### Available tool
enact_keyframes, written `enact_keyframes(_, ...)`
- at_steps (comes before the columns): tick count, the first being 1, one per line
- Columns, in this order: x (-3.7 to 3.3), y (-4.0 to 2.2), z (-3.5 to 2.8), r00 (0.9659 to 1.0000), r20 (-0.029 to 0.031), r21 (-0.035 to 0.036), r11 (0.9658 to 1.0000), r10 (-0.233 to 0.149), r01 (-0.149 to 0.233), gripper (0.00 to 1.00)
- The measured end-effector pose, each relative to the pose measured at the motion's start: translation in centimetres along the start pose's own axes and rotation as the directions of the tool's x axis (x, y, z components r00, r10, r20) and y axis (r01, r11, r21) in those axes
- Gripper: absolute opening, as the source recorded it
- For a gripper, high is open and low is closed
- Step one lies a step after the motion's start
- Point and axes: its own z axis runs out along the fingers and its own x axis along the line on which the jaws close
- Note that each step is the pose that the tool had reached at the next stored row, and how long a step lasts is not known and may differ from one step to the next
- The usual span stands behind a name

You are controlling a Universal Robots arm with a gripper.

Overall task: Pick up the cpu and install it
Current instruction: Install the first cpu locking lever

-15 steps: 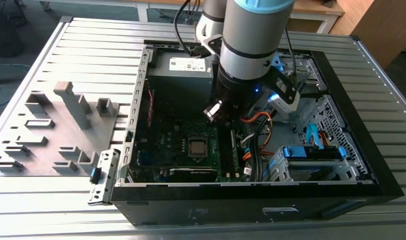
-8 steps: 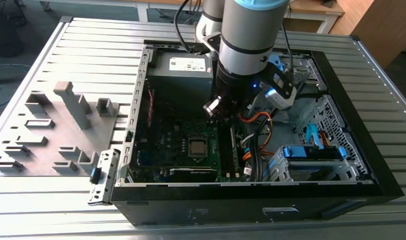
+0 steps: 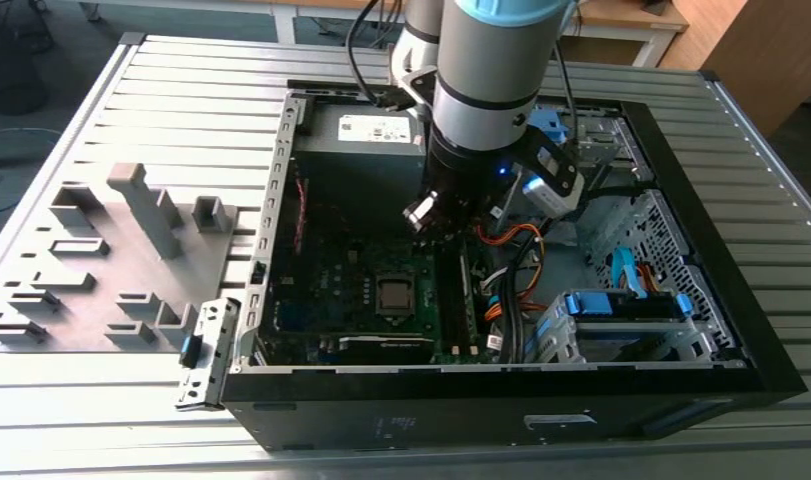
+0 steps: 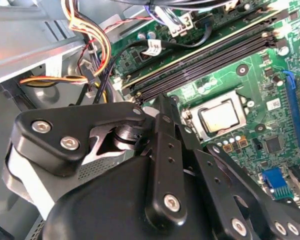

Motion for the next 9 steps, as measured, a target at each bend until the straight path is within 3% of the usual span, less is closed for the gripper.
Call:
enact_keyframes(4,-0.01,0.08,0.0,1.0,-0.0003,0.0003,1.0,0.0,0.0,0.12)
enact_keyframes(9,0.04,0.74,0.15,1.0,-0.0001,0.0001,1.0,0.0,0.0,0.12)
